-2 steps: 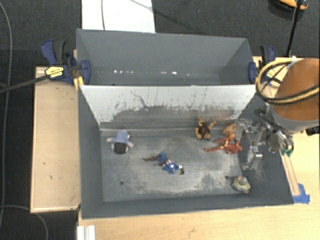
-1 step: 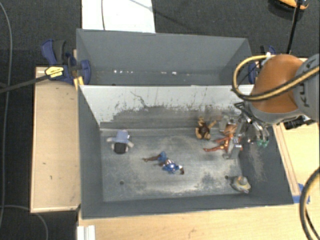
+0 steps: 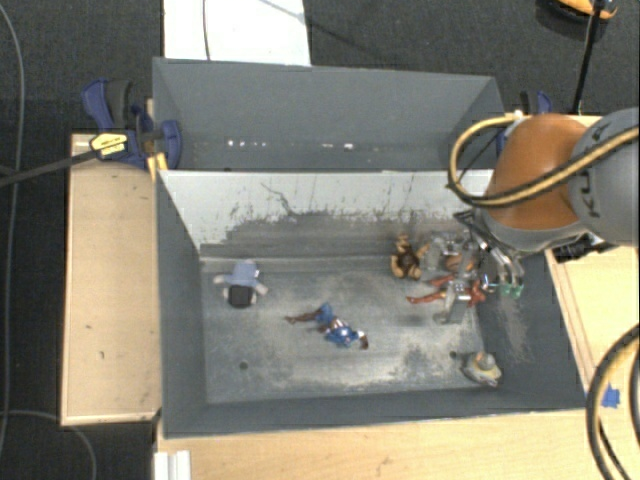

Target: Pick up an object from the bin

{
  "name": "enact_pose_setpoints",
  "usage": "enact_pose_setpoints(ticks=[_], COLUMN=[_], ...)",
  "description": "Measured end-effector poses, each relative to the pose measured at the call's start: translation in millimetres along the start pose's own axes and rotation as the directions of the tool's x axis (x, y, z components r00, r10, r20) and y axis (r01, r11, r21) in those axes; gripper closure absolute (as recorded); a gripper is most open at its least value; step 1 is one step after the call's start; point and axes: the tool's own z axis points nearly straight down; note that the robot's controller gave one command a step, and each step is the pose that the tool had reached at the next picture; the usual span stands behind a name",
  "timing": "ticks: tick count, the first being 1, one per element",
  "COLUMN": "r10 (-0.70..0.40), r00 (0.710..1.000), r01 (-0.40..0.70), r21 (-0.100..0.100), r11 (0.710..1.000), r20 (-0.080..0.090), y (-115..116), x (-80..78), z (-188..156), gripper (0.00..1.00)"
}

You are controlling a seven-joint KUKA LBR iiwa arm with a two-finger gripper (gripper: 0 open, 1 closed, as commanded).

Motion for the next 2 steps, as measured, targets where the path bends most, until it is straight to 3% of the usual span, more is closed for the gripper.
enact_pose_setpoints(ticks=[1,2], r10=[-0.159,-0.215], r00=[0.987,0.977], r01=[0.159,0.215], r21=[0.008,-0.001], r11=[0.987,0.977], r20=[0.023,0.006], y=[44.2,36.1], x=[-0.8,-1.3], z=[-13.0,-55.6], gripper=[0.0,0.0])
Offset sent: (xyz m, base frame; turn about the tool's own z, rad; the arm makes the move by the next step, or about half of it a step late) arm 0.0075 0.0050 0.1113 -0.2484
